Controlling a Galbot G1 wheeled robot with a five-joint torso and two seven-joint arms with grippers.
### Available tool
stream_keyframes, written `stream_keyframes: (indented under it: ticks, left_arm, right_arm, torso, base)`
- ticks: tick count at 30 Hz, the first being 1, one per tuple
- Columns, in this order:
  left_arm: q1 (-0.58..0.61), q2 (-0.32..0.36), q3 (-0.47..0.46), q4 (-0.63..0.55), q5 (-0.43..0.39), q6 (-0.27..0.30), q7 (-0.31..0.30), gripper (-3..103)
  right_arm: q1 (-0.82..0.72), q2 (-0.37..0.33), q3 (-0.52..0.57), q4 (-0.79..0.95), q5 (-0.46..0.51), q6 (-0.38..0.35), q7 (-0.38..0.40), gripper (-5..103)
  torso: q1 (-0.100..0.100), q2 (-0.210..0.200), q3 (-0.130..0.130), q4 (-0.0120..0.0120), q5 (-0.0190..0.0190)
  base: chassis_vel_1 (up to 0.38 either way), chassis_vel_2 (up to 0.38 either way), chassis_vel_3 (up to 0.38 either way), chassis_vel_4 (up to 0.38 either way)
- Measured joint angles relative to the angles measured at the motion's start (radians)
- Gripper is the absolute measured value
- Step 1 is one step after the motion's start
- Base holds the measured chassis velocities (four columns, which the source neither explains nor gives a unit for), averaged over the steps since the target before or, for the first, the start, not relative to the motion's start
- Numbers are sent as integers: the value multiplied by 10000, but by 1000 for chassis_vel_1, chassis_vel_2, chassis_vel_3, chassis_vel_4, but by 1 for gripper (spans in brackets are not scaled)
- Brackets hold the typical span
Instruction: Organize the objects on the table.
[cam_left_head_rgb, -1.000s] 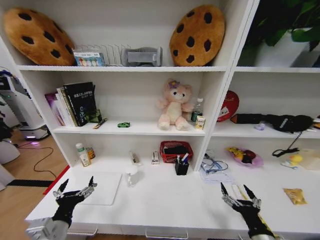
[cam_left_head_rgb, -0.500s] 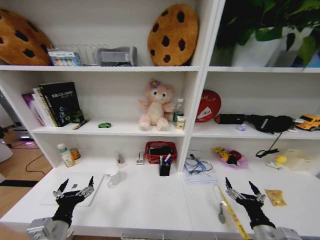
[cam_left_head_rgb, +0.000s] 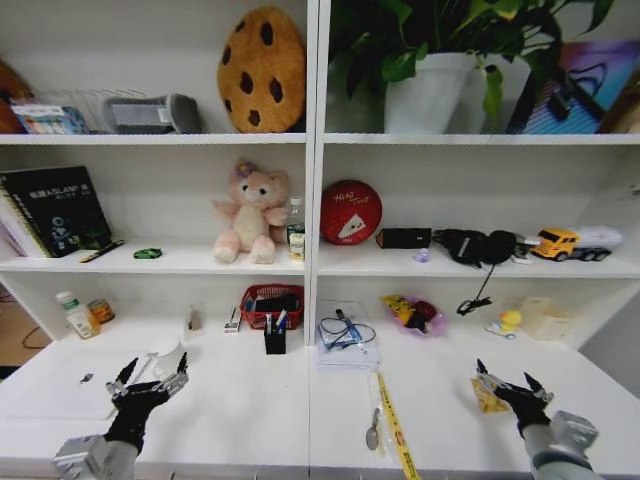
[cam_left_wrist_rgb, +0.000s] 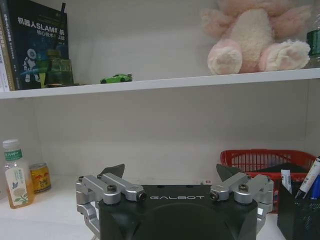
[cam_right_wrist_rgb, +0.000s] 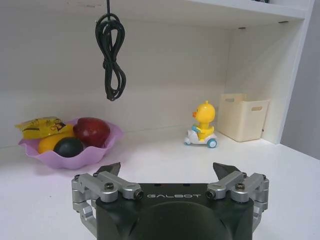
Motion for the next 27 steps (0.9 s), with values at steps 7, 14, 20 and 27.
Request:
stream_keyframes:
  ticks: [7, 14, 20, 27]
  left_arm:
    - [0, 1, -6, 0, 1, 0, -8, 100]
    - [1, 1, -4, 0, 1, 0, -6, 100]
    - [1, 1, -3, 0, 1, 0, -6, 100]
    - [0, 0, -3, 0, 0, 0, -5, 100]
  right_arm:
    - [59, -61, -311, -912, 302, -208, -1, 100]
    - [276, -112, -543, -1332, 332, -204, 10, 103]
    - [430, -124, -690, -1439, 241, -91, -42, 85]
    - [521, -102, -811, -1575, 95, -3, -151, 57]
  torso:
    - [-1, 1, -1, 9, 1]
    - [-1, 1, -1, 9, 2]
    - [0, 1, -1, 9, 0]
    - [-1, 1, -1, 9, 1]
  base:
    - [50, 62, -24, -28]
    - [0, 0, 0, 0]
    - [0, 0, 0, 0]
    - [0, 0, 0, 0]
